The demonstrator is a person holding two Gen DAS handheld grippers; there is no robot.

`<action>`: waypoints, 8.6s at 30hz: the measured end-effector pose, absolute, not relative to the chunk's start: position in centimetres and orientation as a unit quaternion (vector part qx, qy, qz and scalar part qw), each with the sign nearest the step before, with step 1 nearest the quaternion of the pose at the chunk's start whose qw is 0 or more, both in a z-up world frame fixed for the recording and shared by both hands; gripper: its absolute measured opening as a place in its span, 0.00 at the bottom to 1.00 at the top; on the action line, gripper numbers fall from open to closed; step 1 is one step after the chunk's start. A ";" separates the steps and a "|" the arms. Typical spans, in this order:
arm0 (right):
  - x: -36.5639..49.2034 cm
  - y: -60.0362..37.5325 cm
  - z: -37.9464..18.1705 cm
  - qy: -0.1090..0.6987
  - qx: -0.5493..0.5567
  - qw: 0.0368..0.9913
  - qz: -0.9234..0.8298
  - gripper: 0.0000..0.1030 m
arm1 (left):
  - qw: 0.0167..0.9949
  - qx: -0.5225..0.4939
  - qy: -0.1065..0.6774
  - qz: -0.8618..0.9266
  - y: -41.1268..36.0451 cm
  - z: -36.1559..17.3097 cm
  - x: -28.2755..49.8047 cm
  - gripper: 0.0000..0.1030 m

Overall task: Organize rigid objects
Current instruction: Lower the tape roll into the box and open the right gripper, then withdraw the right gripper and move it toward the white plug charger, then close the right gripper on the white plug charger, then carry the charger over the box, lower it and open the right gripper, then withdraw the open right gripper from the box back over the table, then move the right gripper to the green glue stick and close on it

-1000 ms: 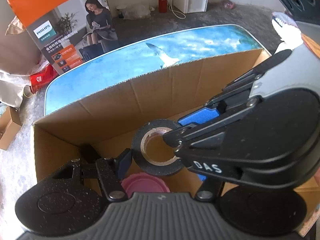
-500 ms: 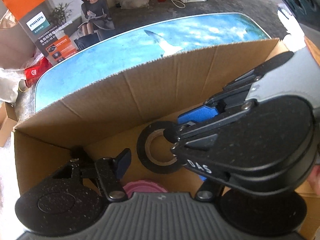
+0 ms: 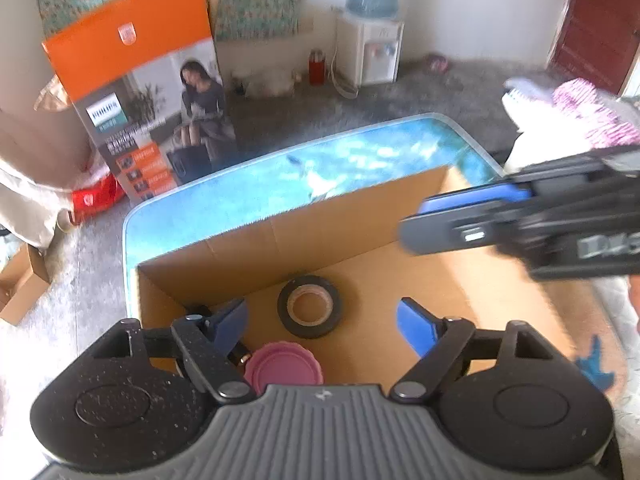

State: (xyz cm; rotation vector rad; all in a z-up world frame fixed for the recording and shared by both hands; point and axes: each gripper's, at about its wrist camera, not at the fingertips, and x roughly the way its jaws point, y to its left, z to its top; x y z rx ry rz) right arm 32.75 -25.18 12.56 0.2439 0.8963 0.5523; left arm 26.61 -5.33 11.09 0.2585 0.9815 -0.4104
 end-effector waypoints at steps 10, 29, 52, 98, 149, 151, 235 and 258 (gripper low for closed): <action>16.6 -32.0 17.7 0.305 0.179 0.897 0.265 0.29 | 0.885 0.087 0.407 -0.209 -2.4 15.7 15.4 0.89; 7.4 -31.5 3.2 0.386 0.246 0.864 0.210 0.37 | 0.888 0.133 0.386 -0.212 -8.1 2.0 5.6 0.85; 14.8 -29.8 0.9 0.420 0.206 0.844 0.263 0.34 | 0.874 0.143 0.403 -0.231 -11.2 -1.4 7.6 0.50; 14.3 -32.5 -2.4 0.477 0.313 0.789 0.227 0.35 | 0.873 0.144 0.402 -0.236 -12.7 -2.7 8.9 0.36; 30.9 -24.1 3.5 0.568 0.245 0.744 0.252 0.33 | 0.845 0.068 0.504 -0.164 -6.1 2.6 23.5 0.33; 31.3 -23.8 3.2 0.571 0.242 0.743 0.252 0.33 | 0.845 0.067 0.506 -0.162 -6.0 2.6 23.6 0.33; 13.8 -22.5 -1.2 0.556 0.112 0.777 0.273 0.27 | 0.854 0.012 0.468 -0.228 -2.9 -3.2 5.1 0.52; 14.2 -20.5 -2.9 0.566 0.178 0.748 0.299 0.13 | 0.846 -0.008 0.486 -0.221 -1.1 -3.0 5.7 0.29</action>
